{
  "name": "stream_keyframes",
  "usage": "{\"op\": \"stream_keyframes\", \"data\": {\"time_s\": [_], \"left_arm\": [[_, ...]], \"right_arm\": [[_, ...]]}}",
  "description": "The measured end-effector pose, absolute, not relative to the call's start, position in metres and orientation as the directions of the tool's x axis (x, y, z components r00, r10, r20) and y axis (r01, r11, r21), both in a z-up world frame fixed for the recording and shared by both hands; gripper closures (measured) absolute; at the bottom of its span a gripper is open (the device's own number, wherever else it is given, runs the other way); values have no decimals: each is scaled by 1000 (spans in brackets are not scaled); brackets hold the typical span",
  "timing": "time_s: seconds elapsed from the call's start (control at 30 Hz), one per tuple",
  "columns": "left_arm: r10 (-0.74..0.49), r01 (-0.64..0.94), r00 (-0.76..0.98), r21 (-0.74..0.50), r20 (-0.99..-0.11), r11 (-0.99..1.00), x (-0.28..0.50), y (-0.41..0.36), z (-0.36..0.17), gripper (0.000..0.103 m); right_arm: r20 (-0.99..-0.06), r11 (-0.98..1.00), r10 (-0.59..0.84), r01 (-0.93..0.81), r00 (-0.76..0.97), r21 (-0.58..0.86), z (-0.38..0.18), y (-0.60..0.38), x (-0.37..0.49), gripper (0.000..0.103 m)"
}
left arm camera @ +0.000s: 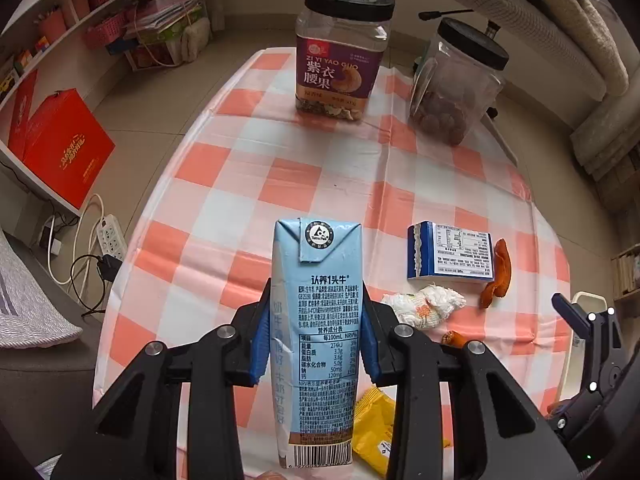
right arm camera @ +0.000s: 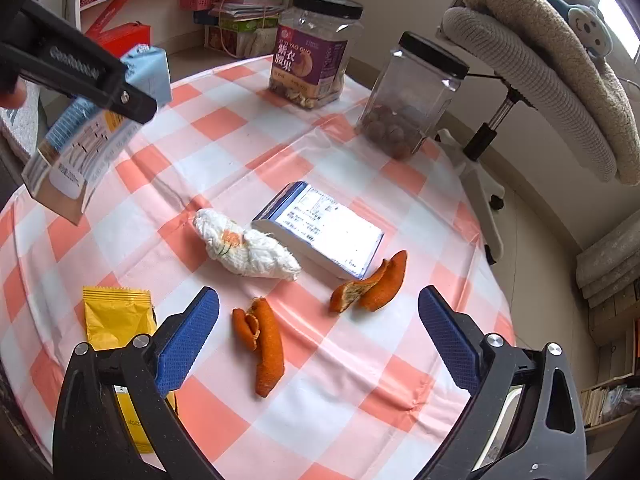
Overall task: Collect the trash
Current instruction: 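Grasp the orange peel with the right gripper while the left holds the carton, then carry the orange peel over the white bin and open the right gripper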
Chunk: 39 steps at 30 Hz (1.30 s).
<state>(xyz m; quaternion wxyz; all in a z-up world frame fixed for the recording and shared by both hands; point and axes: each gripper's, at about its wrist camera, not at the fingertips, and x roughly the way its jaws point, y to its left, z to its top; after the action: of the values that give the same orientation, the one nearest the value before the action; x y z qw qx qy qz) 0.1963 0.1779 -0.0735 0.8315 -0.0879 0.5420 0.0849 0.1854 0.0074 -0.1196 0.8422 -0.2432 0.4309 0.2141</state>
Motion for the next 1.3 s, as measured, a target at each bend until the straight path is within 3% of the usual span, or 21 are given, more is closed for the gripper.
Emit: {"op": "stream_keyframes", "data": {"time_s": [0.1, 0.17, 0.23, 0.3, 0.33, 0.37, 0.57, 0.83, 1.3], "left_arm": [[48, -244, 425, -64, -904, 968, 187, 189, -60, 67], [46, -243, 436, -68, -899, 968, 183, 192, -54, 67], [47, -238, 450, -69, -892, 969, 178, 191, -49, 67], [49, -231, 461, -67, -886, 971, 174, 191, -47, 67], [53, -230, 466, -63, -883, 971, 172, 192, -45, 67], [57, -231, 469, -60, -881, 971, 170, 192, -45, 67], [66, -241, 491, -62, -869, 969, 166, 191, -41, 66], [76, -222, 605, -76, -793, 972, 156, 173, -20, 66], [69, -175, 715, -83, -696, 981, 147, 122, -1, 66]], "right_arm": [[-872, 801, 133, -569, 471, -185, -138, 14, 187, 13], [-896, 813, 108, -557, 430, -169, -151, 15, 191, 23], [-924, 834, 100, -537, 370, -125, -164, 11, 197, 47], [-936, 850, 116, -520, 333, -80, -171, 8, 200, 58], [-932, 852, 120, -517, 341, -80, -170, 8, 200, 77], [-931, 851, 122, -519, 344, -80, -167, 8, 199, 80], [-878, 869, 214, -494, 428, -29, -127, 5, 193, 84], [-730, 895, 320, -446, 603, 24, -53, -15, 186, 84], [-588, 942, 280, -334, 759, 16, -10, -64, 170, 83]]}}
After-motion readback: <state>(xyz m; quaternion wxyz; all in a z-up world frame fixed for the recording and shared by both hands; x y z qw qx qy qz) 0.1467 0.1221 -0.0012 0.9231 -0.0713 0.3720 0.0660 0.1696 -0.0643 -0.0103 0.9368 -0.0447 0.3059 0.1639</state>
